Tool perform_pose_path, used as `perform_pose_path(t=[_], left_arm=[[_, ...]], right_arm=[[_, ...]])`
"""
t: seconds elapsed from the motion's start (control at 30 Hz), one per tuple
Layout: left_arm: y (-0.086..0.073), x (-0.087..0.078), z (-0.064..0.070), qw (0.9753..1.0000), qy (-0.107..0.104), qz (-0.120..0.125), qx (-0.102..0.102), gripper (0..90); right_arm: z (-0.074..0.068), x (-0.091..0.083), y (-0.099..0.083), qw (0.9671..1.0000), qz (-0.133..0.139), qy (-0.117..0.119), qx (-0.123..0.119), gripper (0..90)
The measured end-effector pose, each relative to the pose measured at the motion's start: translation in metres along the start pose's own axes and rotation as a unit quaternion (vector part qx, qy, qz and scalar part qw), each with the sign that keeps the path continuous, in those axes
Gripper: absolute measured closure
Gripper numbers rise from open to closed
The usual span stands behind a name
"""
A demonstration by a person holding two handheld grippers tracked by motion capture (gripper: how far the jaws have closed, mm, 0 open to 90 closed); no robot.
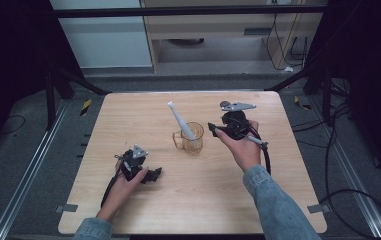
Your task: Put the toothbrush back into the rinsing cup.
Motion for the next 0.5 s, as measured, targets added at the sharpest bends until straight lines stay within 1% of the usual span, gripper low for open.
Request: perform_pose_path(t=[0.1, 0.13, 0.17, 0.23, 0.3, 0.37, 0.43, 0.5], left_arm=[[0.0, 0.0, 0.0, 1.0, 0.0, 0.0, 0.0, 0.0], [0.0, 0.0, 0.0, 1.0, 0.0, 0.0, 0.0, 0.0], [0.0, 0.0, 0.0, 1.0, 0.0, 0.0, 0.0, 0.0], [0.0, 0.0, 0.0, 1.0, 0.0, 0.0, 0.0, 0.0], [0.0, 0.0, 0.0, 1.0, 0.0, 0.0, 0.0, 0.0], [0.0, 0.0, 0.0, 1.0, 0.0, 0.0, 0.0, 0.0], [0.0, 0.0, 0.0, 1.0, 0.0, 0.0, 0.0, 0.0], [0.0, 0.0, 0.0, 1.0, 0.0, 0.0, 0.0, 0.0]], right_arm=[[0.004, -0.003, -0.001, 1.0, 0.005, -0.003, 0.006, 31.3], [0.008, -0.005, -0.002, 0.9999, 0.01, -0.005, 0.008, 26.1], [0.008, -0.005, -0.002, 0.9999, 0.01, -0.005, 0.008, 26.1], [0.011, -0.006, -0.002, 0.9998, 0.015, -0.003, 0.01, 20.5], [0.015, -0.009, -0.002, 0.9997, 0.023, -0.005, 0.005, 17.8], [0.021, -0.013, -0.003, 0.9995, 0.029, -0.008, 0.004, 12.7], [0.022, -0.014, -0.004, 0.9995, 0.031, -0.006, 0.003, 11.3], [0.026, -0.017, -0.007, 0.9994, 0.032, -0.008, -0.009, 9.7]])
Point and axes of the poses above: each handheld gripper's, and its own axes: x roughly forward along the jaws, y roughly out of its top, z roughly to its right, the point moved 8 cm from there along x, roughly forward along the jaws, and after that the axes turned 10 degrees about -y, right-handed, at the moved point
